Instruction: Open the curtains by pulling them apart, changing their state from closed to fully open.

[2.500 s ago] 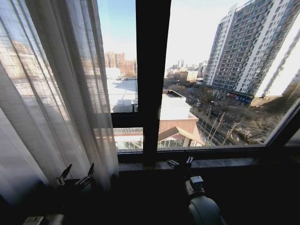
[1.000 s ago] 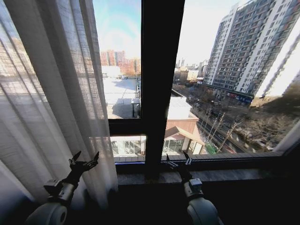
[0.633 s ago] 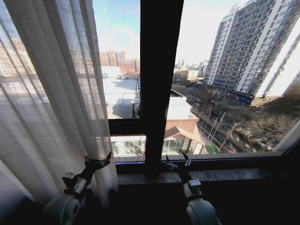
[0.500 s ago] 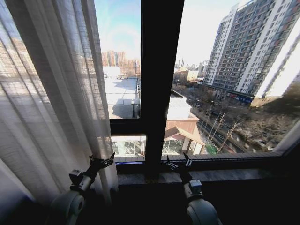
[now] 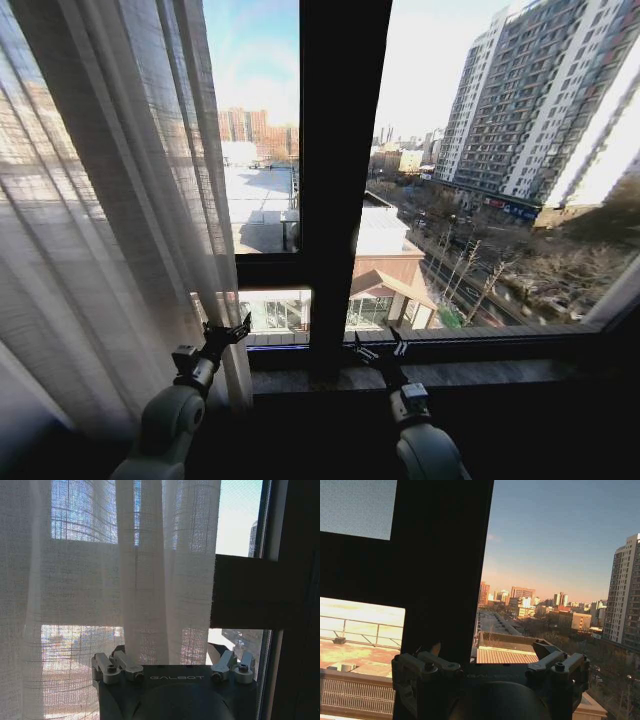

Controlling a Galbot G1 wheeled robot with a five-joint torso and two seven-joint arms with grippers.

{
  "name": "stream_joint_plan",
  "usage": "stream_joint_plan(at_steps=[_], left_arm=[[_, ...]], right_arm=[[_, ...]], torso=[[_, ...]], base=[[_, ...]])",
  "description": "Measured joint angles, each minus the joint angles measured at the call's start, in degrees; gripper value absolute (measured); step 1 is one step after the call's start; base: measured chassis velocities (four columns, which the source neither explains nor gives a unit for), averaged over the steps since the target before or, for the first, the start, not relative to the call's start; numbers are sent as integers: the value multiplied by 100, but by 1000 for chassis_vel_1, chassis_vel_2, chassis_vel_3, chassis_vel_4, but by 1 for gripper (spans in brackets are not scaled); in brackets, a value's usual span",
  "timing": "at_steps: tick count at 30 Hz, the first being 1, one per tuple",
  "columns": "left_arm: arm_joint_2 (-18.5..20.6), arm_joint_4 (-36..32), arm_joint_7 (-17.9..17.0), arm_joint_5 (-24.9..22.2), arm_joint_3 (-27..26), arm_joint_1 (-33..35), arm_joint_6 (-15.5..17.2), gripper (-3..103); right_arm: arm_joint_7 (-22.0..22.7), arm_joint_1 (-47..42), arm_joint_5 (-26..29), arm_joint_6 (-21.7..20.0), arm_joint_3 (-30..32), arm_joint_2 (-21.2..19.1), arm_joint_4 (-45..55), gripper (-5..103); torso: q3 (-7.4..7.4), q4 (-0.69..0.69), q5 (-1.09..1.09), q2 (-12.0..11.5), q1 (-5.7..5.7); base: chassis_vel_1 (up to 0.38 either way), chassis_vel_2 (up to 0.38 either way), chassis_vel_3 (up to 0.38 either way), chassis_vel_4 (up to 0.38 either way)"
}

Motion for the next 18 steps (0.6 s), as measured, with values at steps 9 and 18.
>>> stream_joint_plan(at_steps=[9,18], left_arm=[[60,-182,40,-11,-179,221,-15,44],[47,-317,162,-10,-310,364,-50,12]], right_arm=[[86,59,14,-6,20,-46,24,100],[102,87,18,-22,21,-64,74,100]], torso=[[-1,0,0,0,0],[-1,0,0,0,0]], base=[[0,0,0,0],[0,0,0,0]])
